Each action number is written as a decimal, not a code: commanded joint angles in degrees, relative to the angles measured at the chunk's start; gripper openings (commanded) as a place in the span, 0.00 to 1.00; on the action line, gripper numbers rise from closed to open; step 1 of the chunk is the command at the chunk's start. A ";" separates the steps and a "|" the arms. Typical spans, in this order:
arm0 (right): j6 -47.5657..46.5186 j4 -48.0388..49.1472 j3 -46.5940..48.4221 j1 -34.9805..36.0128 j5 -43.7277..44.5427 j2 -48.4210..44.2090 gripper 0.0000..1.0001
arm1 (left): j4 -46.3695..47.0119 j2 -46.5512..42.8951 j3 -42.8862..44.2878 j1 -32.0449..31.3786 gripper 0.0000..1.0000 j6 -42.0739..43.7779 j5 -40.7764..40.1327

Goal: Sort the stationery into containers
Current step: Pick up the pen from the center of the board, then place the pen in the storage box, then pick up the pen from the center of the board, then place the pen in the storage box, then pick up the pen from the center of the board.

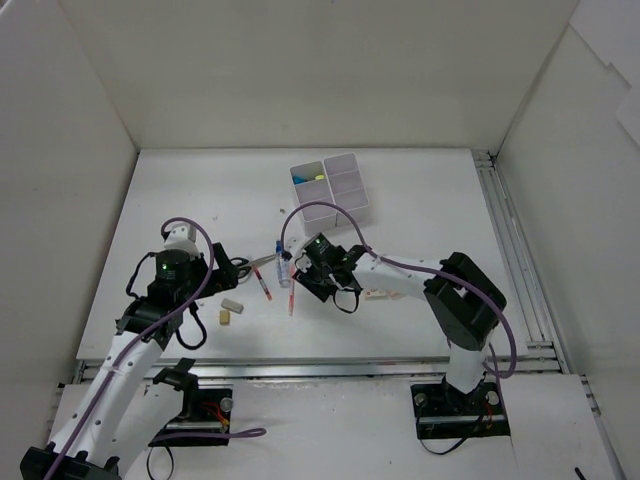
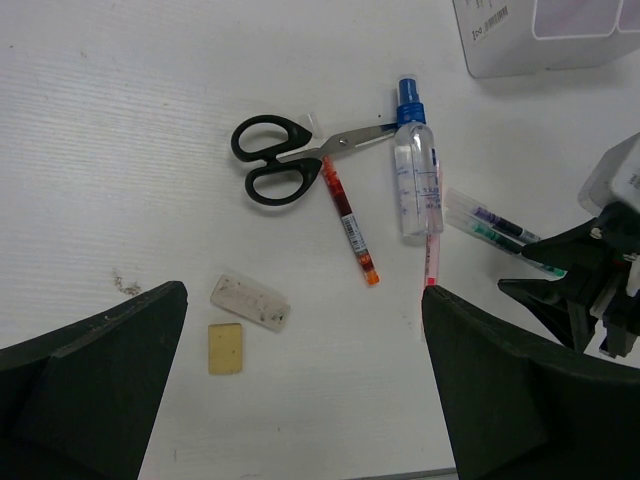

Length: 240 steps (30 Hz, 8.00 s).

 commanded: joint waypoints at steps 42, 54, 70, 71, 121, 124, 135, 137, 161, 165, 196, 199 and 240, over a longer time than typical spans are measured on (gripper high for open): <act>1.87 0.86 1.23 -3.51 -6.66 1.15 0.50 | 2.86 1.64 1.33 -0.08 0.99 0.82 -1.87; 3.19 1.13 2.89 -3.07 -2.87 6.68 0.46 | 3.21 2.35 1.24 -0.08 1.00 0.90 -2.04; -1.47 2.97 0.61 0.18 -5.07 -9.19 0.00 | 3.29 2.17 1.59 -0.08 1.00 1.26 -3.89; -2.34 4.54 0.44 0.01 -3.94 -10.53 0.00 | 3.38 2.34 1.59 -0.08 1.00 1.26 -3.71; 3.55 63.18 23.04 -25.49 -0.23 16.46 0.56 | 6.55 15.27 7.40 -0.08 1.00 0.99 -4.77; -2.24 63.09 17.52 -22.77 2.57 9.78 0.77 | 6.55 13.42 6.43 -0.08 1.00 0.64 -4.33; -4.63 23.94 7.11 -14.42 -2.69 -9.74 0.98 | 4.00 6.84 4.14 -0.08 0.99 0.20 -3.27; -6.30 11.88 7.56 -12.57 -1.83 -9.92 0.98 | 3.04 6.04 3.97 -0.08 0.99 0.11 -3.10; -4.37 0.42 10.45 -9.31 -6.28 7.92 0.50 | 0.04 1.11 1.41 -0.08 0.99 -1.47 -4.41; -5.51 0.34 10.54 -9.49 -8.75 8.18 0.30 | 0.22 1.99 1.94 -0.08 1.00 -1.12 -4.42; -0.24 55.00 27.85 -26.36 -4.36 12.74 0.00 | 5.67 17.55 10.64 -0.61 1.00 1.52 -4.06; 0.72 56.58 31.72 -27.59 -5.42 17.22 0.00 | 6.11 17.81 11.00 -0.61 1.00 1.70 -4.24; 8.81 72.94 13.81 -28.12 -7.09 10.57 0.63 | 5.23 12.19 8.27 -0.61 1.00 0.64 -3.89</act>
